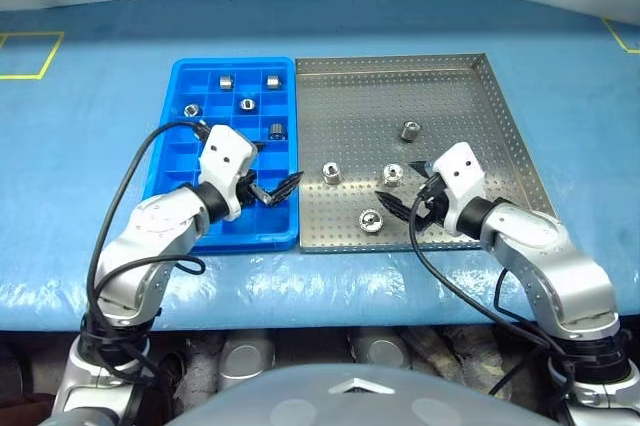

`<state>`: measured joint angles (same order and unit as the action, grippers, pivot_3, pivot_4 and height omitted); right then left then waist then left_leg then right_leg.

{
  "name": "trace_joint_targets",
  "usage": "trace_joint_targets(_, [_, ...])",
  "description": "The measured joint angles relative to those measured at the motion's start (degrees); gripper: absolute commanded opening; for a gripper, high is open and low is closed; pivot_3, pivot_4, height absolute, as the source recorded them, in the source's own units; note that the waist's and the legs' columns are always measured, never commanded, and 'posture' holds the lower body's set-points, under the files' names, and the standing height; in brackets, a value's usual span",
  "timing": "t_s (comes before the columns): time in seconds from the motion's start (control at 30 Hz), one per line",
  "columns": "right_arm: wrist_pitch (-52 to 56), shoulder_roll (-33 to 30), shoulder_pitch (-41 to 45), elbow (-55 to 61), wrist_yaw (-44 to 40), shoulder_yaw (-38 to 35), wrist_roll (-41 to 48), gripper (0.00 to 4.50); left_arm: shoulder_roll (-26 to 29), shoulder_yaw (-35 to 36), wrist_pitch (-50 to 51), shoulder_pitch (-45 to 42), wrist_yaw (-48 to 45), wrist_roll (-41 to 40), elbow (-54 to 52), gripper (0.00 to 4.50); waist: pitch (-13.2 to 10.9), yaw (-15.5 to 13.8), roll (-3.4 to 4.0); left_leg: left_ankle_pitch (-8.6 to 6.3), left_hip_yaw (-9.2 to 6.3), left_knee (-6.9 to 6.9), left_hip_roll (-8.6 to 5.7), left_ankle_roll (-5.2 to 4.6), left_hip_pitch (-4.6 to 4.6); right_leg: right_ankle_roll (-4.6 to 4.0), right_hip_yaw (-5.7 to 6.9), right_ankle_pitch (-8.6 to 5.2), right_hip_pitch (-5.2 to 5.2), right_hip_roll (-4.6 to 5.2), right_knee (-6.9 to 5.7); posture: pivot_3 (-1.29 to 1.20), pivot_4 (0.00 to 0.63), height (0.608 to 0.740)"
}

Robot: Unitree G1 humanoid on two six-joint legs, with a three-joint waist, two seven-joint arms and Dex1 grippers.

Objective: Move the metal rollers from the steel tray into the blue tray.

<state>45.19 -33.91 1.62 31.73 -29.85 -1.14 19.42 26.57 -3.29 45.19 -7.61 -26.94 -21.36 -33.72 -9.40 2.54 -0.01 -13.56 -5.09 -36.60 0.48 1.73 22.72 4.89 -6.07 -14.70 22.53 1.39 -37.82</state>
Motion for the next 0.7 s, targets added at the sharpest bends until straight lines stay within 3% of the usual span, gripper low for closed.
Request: trace_joint_targets(0.7, [0.07, 0.09, 0.53, 0.0, 0.73, -1.22, 0.17, 4.49, 1.68, 0.19, -1.01, 0.35, -3.07, -0.08, 0.13, 4.5, 0.0, 0.07, 0.0, 0.0, 0.0, 0.02, 0.0, 0.0, 0.01, -0.01, 0.0, 0.0, 0.01, 0.0, 0.0, -0.01, 0.15, 0.74])
